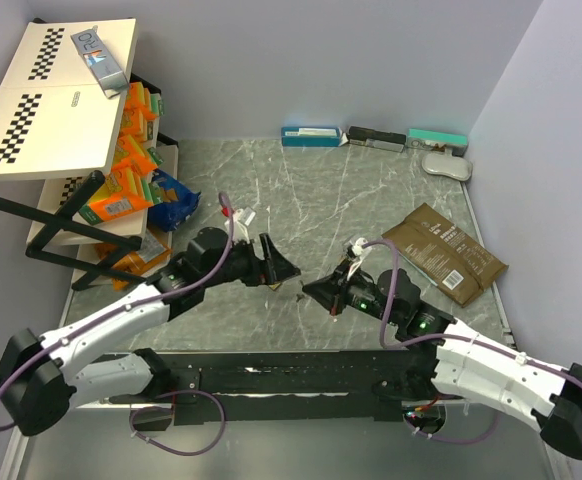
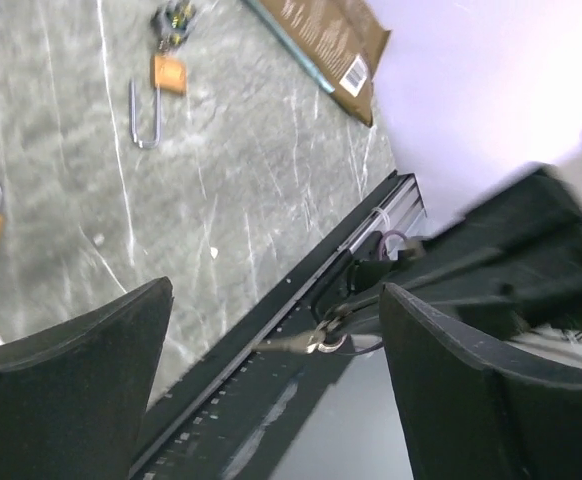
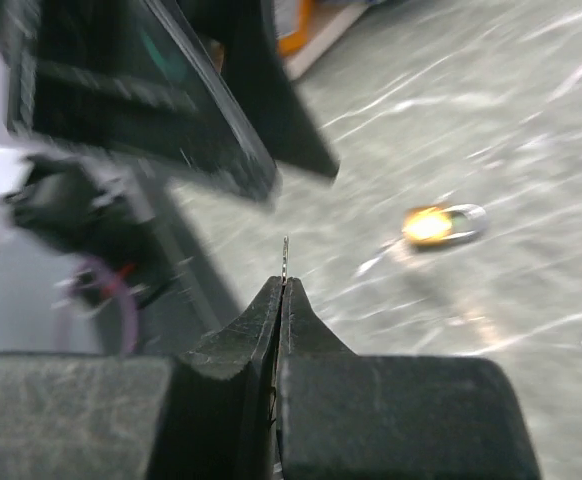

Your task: Unlock with the key

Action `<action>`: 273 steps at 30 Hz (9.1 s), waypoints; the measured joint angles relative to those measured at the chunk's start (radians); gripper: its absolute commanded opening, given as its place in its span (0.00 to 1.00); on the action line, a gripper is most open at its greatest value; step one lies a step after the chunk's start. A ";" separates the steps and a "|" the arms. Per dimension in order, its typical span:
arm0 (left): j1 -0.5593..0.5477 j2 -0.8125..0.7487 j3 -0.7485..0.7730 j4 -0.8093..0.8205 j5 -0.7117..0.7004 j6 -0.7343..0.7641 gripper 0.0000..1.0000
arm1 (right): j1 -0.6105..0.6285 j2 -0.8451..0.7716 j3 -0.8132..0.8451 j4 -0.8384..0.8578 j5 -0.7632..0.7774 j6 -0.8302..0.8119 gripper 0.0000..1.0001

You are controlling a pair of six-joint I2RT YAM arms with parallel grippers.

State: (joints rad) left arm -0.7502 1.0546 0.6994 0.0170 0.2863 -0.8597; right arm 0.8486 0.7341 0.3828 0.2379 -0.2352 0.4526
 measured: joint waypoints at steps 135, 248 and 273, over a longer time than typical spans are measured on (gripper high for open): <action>-0.021 -0.027 -0.155 0.525 0.408 0.158 0.01 | -0.144 0.213 0.006 0.456 -0.571 0.182 0.03; -0.061 0.809 0.507 -0.523 -0.346 0.715 0.01 | -0.578 -0.230 -0.194 0.014 -0.442 0.206 0.00; 0.211 0.586 0.332 -0.232 0.067 0.338 0.01 | -0.209 -0.125 -0.039 -0.160 -0.053 0.077 0.00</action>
State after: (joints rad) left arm -0.5392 1.6402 1.0309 -0.2146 0.3531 -0.5217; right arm 0.6395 0.6094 0.3435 0.0780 -0.2878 0.5293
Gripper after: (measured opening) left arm 0.414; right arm 0.007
